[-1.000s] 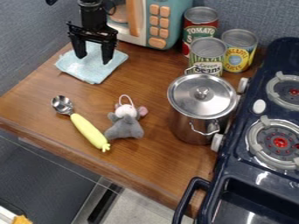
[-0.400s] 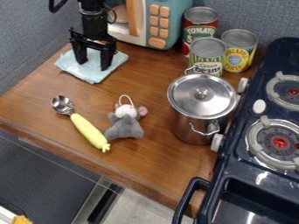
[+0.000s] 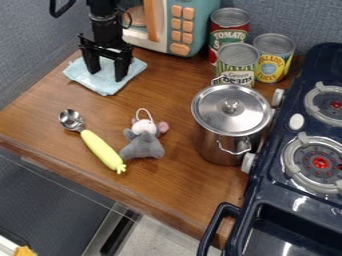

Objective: Move the blue cloth to the left top of the table

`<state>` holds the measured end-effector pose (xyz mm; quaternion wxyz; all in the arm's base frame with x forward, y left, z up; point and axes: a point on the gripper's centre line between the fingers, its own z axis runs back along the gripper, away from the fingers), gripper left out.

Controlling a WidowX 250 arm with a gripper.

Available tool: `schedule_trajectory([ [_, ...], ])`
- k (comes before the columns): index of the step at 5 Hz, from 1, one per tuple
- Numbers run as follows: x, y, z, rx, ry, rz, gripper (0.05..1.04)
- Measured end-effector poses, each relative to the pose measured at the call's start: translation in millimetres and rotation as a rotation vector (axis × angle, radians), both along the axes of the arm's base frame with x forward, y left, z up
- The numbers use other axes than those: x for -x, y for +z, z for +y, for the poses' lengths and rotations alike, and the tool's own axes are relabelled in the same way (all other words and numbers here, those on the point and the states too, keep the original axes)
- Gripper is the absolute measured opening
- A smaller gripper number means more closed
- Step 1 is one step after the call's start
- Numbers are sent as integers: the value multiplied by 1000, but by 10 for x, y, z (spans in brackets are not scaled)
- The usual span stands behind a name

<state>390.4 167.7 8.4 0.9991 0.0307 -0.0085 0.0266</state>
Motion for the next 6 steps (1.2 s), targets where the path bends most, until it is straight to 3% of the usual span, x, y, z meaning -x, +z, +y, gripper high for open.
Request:
schedule_trajectory([
  [1,70,6,-303,64,-1,13,999],
  [2,52,15,-822,44,-102,50,999],
  [3,-21,21,-1210,29,-196,46,999],
  [4,-50,32,-1339,18,-233,42,999],
  [5,-78,57,-1371,57,-225,31,999],
  [6,-82,49,-1154,77,-160,26,1000],
])
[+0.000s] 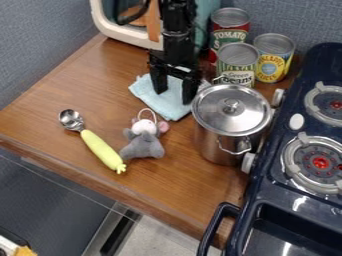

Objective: Move the blue cloth to the left top of the table

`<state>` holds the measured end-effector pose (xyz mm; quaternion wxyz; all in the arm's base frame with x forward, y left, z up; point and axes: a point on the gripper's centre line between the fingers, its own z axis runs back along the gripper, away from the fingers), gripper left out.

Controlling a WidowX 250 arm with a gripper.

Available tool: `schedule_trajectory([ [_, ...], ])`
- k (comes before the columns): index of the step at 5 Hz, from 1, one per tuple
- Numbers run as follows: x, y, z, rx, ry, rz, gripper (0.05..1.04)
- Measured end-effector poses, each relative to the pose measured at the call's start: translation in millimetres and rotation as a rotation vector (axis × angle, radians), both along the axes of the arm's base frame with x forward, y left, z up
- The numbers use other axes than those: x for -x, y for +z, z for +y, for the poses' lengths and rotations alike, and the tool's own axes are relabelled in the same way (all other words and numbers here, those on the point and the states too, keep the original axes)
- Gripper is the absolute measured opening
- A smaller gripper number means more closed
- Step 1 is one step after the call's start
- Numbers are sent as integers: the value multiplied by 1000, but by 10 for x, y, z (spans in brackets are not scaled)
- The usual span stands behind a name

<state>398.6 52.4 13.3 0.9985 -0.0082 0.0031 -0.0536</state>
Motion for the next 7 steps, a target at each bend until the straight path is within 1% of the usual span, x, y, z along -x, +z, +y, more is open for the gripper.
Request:
schedule_trajectory([
  [1,-7,-19,167,15,51,5,1000],
  [2,-28,-33,282,6,81,10,1000],
  [4,-13,-46,500,-102,137,54,1001],
  [5,69,-14,888,-127,238,53,1001],
  [6,233,35,1386,-127,382,46,1001],
  [7,382,28,1750,-88,489,52,1001],
])
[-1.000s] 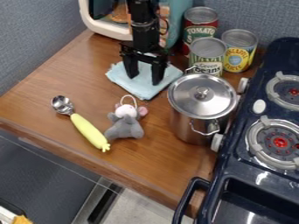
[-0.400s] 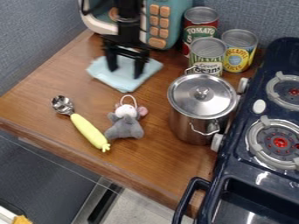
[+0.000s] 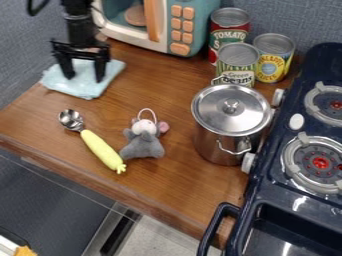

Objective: Move the blue cloth to the left top of the table

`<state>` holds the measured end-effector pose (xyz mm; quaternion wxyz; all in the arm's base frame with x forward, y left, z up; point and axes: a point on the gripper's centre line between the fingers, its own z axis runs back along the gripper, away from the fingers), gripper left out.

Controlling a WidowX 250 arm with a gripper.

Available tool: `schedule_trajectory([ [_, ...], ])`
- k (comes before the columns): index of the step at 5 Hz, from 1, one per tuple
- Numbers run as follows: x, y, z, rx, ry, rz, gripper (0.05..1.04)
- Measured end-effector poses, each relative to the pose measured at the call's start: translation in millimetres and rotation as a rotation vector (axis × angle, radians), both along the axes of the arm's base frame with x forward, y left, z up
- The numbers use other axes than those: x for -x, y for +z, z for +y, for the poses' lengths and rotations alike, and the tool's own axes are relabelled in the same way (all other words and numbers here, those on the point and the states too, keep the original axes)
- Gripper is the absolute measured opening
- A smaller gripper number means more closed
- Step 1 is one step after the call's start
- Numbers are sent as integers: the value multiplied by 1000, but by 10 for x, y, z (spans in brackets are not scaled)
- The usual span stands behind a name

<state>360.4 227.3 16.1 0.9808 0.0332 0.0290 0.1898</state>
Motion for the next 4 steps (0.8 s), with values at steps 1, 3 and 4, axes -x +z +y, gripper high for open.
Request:
schedule_trajectory([
  [1,1,-12,5,5,6,6,1001],
  [3,-94,-40,-209,-29,-91,22,1001],
  [4,-195,-45,-418,-49,-178,37,1001],
])
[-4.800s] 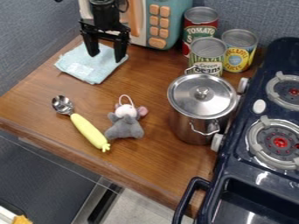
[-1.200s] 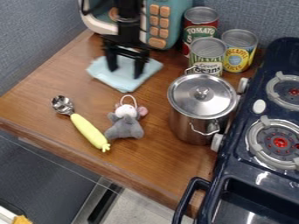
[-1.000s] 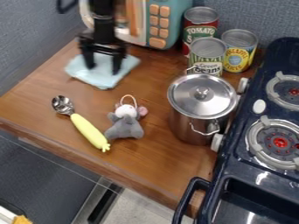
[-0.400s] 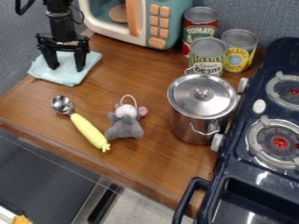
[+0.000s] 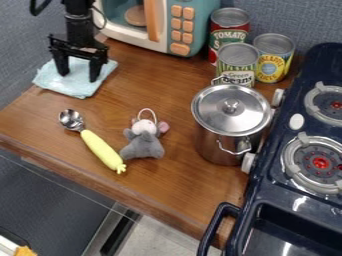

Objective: Move the blue cloth to the left top of the table

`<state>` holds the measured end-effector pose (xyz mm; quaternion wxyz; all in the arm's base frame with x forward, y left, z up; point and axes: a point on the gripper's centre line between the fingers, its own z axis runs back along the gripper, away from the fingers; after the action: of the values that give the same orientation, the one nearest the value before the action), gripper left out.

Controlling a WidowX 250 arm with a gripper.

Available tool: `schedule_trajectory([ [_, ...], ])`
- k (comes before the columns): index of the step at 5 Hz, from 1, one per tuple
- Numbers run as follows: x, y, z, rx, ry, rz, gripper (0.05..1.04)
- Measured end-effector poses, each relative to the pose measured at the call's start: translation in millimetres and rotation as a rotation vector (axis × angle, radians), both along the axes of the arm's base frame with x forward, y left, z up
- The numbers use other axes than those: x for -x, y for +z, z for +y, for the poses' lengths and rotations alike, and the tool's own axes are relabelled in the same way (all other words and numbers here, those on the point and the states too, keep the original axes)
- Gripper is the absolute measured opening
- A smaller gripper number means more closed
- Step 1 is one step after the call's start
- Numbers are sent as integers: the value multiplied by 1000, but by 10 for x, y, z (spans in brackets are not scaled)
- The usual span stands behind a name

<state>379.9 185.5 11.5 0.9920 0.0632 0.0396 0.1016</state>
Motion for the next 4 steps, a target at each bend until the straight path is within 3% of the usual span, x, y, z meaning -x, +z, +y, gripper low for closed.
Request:
schedule_trajectory([
  [1,-83,10,-257,-5,-77,-2,1001],
  [2,-115,-3,-380,32,-108,-28,1001],
  [4,-123,-12,-429,61,-104,-38,1001],
])
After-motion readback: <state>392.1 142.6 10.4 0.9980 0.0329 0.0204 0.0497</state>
